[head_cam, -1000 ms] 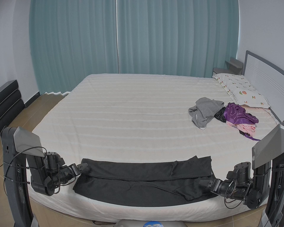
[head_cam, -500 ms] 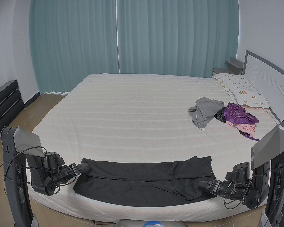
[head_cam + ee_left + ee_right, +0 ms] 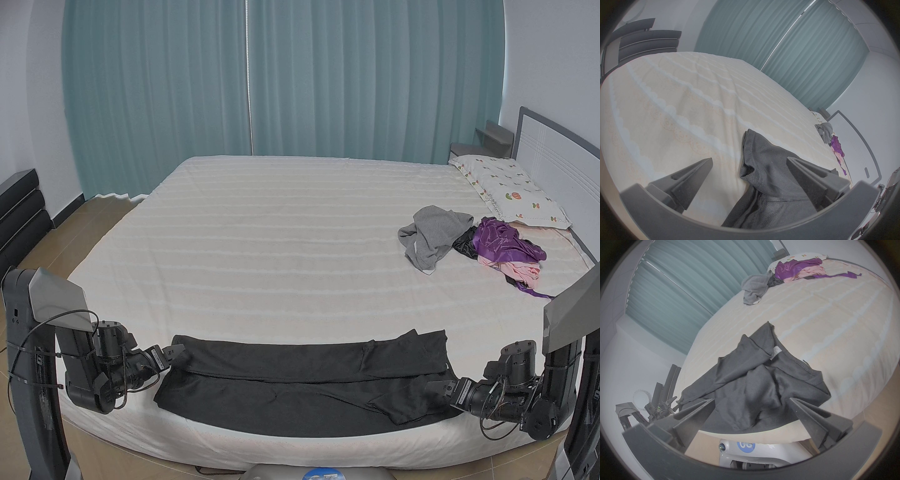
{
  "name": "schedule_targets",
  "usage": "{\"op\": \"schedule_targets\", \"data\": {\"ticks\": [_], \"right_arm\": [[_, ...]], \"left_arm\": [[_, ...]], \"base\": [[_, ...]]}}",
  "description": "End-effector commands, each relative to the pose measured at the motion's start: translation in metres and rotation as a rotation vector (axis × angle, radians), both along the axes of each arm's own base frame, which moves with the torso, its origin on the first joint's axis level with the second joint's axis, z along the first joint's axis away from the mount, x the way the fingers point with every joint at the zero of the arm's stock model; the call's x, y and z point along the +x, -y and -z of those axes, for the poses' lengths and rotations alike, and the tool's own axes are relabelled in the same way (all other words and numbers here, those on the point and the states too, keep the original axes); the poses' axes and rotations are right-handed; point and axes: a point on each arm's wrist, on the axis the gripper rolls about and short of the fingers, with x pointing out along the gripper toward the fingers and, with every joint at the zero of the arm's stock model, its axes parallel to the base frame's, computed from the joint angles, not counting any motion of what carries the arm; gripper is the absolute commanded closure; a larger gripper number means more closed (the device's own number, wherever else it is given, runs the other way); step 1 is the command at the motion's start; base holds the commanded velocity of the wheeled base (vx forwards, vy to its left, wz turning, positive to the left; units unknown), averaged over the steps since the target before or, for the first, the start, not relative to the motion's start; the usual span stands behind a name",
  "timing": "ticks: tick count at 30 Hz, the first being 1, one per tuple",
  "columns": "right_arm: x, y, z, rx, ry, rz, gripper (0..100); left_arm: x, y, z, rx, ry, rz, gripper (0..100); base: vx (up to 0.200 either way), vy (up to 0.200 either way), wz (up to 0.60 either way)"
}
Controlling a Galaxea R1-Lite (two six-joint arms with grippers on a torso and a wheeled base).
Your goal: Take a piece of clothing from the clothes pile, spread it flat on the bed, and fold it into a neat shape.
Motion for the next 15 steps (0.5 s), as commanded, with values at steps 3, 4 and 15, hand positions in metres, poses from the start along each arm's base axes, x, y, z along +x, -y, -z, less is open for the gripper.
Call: {"op": "schedule_targets", "data": {"ticks": [3, 4, 15], "right_arm": [[-0.004, -0.002, -0.009, 0.01, 0.035, -0.015, 0], [-0.003, -0.002, -0.009, 0.013, 0.037, -0.015, 0], [0.0, -0.001, 0.023, -0.022, -0.052, -0.026, 0]], "left_arm": [[0.0, 0.0, 0.001, 0.0, -0.001, -0.001, 0], [0.0, 0.0, 0.001, 0.0, -0.002, -0.001, 0], [0.0, 0.0, 0.002, 0.002, -0.004, -0.002, 0]], "base": [[0.0, 0.0, 0.0], [0.0, 0.0, 0.0], [0.0, 0.0, 0.0]]}}
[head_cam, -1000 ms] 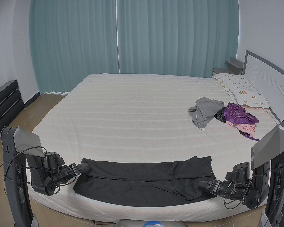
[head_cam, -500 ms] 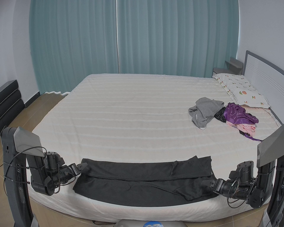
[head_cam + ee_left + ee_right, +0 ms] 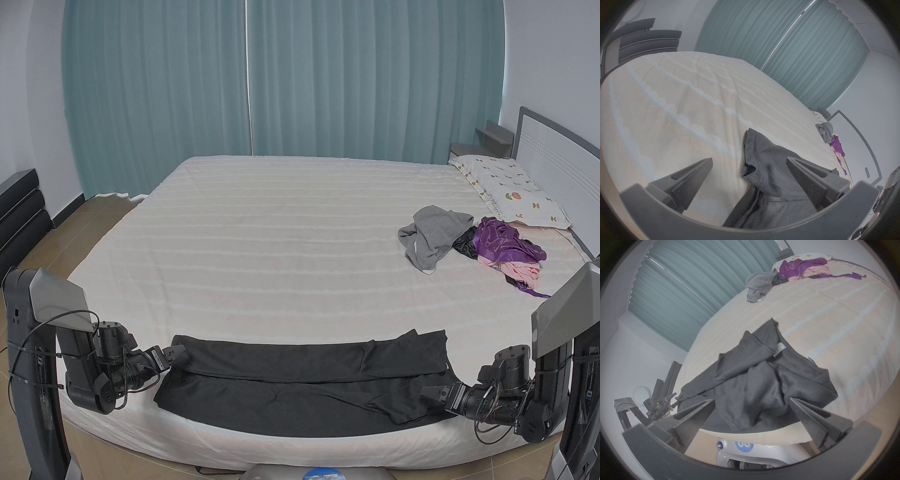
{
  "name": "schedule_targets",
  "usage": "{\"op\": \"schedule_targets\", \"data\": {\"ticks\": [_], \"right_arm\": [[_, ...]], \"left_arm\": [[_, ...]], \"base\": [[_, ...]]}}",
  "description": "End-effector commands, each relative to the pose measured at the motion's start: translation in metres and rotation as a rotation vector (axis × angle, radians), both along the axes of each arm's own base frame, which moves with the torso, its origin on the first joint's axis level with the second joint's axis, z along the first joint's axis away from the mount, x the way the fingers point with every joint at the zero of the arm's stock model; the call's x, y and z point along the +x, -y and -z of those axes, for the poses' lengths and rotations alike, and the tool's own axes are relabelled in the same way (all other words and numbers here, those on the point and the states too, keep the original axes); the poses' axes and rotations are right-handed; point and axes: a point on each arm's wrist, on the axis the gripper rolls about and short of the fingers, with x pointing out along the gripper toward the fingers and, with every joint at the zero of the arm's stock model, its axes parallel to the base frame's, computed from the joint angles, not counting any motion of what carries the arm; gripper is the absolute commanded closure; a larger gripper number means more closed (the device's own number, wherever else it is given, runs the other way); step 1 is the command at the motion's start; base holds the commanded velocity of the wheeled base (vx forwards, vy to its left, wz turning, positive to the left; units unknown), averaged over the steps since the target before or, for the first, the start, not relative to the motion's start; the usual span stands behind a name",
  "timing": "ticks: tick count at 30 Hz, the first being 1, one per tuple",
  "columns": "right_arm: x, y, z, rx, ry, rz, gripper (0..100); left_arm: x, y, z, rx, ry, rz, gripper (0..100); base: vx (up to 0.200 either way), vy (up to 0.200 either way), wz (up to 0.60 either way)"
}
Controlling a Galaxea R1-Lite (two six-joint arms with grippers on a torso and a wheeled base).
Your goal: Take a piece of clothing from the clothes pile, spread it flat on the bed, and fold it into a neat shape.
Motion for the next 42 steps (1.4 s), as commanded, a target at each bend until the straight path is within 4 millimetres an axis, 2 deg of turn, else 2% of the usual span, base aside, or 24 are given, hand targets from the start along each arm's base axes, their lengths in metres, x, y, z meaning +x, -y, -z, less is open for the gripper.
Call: {"op": "schedule_targets", "data": {"ticks": [1, 9, 19, 32, 42], "right_arm": [[0.0, 0.003, 0.013, -0.011, -0.047, 0.009, 0], [0.013, 0.0, 0.007, 0.013, 0.024, 0.014, 0], [0.0, -0.002, -0.024, 0.036, 0.106, -0.01, 0], [-0.01, -0.009, -0.01, -0.003, -0.004, -0.057, 0], [-0.011, -0.01, -0.025, 0.015, 0.051, -0.058, 0]], "left_arm": [[0.0, 0.0, 0.0, 0.0, 0.0, 0.0, 0], [0.0, 0.0, 0.001, 0.0, -0.002, 0.0, 0], [0.0, 0.0, 0.0, -0.001, 0.001, -0.001, 0], [0.0, 0.0, 0.0, 0.001, 0.001, -0.002, 0], [0.0, 0.0, 0.0, 0.001, 0.001, -0.002, 0]], "base": [[0.0, 0.0, 0.0], [0.0, 0.0, 0.0], [0.0, 0.0, 0.0], [0.0, 0.0, 0.0], [0.0, 0.0, 0.0]]}}
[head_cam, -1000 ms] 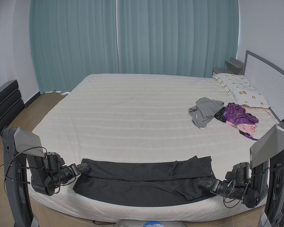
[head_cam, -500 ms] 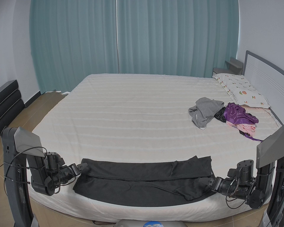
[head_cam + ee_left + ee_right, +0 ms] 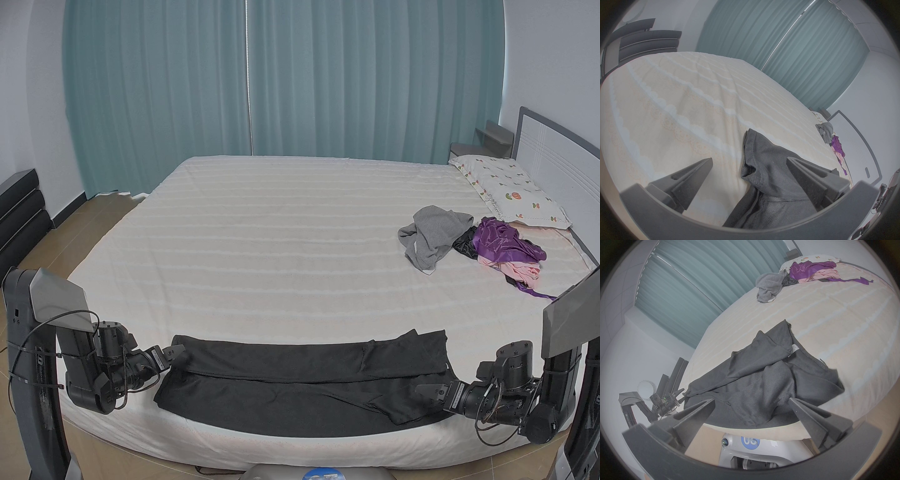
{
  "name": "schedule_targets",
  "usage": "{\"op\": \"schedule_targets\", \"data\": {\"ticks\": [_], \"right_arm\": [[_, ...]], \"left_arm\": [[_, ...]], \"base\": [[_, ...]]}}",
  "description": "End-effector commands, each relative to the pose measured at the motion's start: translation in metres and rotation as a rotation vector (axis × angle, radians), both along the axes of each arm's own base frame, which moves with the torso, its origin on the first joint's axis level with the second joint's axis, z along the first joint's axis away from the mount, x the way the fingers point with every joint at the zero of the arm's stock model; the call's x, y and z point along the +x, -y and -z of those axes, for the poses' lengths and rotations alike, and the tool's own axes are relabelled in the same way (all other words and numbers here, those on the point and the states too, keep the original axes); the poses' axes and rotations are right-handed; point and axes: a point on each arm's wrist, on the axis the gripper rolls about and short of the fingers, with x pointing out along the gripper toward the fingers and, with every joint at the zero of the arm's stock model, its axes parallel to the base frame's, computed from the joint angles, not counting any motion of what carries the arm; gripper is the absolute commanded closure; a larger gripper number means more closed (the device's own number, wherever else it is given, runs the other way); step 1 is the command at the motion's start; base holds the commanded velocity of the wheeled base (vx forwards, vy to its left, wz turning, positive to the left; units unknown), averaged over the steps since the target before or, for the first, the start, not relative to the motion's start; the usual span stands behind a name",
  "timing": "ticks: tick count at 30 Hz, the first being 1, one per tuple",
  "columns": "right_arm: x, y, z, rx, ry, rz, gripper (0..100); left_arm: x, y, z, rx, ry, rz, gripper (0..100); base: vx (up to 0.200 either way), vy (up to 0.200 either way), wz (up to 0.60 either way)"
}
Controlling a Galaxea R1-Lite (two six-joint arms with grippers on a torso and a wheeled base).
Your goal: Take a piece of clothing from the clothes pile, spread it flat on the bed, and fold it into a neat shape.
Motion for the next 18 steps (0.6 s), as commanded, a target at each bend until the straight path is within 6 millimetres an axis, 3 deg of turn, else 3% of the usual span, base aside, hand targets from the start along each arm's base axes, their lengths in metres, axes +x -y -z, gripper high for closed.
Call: {"op": "schedule_targets", "data": {"ticks": [1, 8, 18], "right_arm": [[-0.005, 0.004, -0.008, -0.002, 0.005, 0.012, 0], [-0.005, 0.025, -0.002, -0.039, -0.061, 0.085, 0], [0.009, 0.016, 0.001, 0.011, 0.008, 0.047, 0]], "left_arm": [[0.0, 0.0, 0.0, 0.0, 0.0, 0.0, 0], [0.0, 0.0, 0.0, 0.0, 0.0, 0.0, 0], [0.0, 0.0, 0.0, 0.0, -0.002, 0.0, 0]], "base": [[0.0, 0.0, 0.0], [0.0, 0.0, 0.0], [0.0, 0.0, 0.0]]}}
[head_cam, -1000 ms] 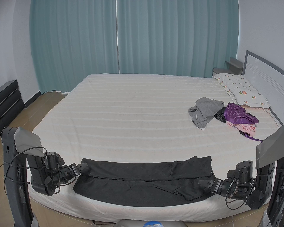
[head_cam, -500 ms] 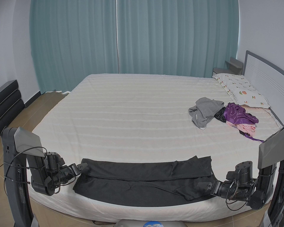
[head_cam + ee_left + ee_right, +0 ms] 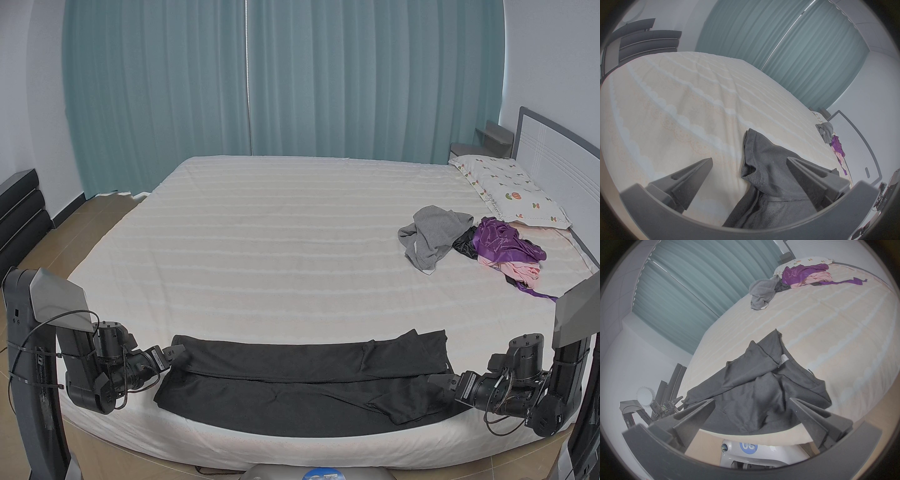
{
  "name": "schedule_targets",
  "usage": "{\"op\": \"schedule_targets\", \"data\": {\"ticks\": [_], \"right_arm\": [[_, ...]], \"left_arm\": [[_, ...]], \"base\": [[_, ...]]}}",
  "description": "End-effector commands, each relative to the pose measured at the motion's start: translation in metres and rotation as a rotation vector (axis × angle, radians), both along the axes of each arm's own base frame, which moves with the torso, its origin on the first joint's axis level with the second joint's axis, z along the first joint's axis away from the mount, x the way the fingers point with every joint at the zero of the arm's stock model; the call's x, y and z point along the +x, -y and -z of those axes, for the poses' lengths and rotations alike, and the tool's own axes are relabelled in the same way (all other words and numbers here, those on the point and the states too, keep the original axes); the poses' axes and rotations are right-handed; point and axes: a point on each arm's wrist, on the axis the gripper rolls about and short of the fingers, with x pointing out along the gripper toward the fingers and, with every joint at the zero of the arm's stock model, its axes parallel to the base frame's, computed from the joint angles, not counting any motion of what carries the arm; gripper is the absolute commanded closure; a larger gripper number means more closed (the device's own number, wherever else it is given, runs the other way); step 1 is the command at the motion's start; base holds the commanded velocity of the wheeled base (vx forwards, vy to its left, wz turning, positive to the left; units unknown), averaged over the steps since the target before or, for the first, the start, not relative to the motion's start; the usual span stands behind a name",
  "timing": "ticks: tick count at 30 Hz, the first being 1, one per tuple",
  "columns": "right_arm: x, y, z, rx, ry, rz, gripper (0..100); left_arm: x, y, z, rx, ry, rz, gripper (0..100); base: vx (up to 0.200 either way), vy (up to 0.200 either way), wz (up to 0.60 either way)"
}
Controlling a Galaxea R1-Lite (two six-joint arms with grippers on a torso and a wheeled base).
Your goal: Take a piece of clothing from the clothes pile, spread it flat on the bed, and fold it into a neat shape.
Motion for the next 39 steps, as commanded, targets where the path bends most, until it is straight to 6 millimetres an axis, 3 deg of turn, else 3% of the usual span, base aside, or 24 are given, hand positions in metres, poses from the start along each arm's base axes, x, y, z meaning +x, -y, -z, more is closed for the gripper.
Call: {"op": "schedule_targets", "data": {"ticks": [1, 15, 20, 28, 36, 39], "right_arm": [[0.006, -0.003, 0.008, 0.003, -0.002, -0.01, 0], [0.028, -0.009, 0.034, 0.004, 0.007, -0.012, 0], [0.037, -0.014, 0.027, 0.022, 0.061, -0.021, 0], [0.043, -0.039, 0.017, 0.065, 0.128, -0.091, 0], [0.043, -0.039, 0.016, 0.066, 0.133, -0.086, 0], [0.039, -0.04, 0.004, 0.076, 0.164, -0.092, 0]], "left_arm": [[0.0, 0.0, 0.0, 0.0, -0.001, -0.001, 0], [0.0, 0.0, 0.001, 0.0, 0.0, -0.001, 0], [0.0, 0.0, 0.001, 0.0, -0.001, -0.001, 0], [0.0, 0.0, 0.002, -0.002, -0.008, 0.0, 0], [0.0, 0.0, 0.003, -0.001, -0.007, 0.001, 0], [0.0, 0.0, 0.003, -0.001, -0.007, 0.001, 0]], "base": [[0.0, 0.0, 0.0], [0.0, 0.0, 0.0], [0.0, 0.0, 0.0], [0.0, 0.0, 0.0], [0.0, 0.0, 0.0], [0.0, 0.0, 0.0]]}}
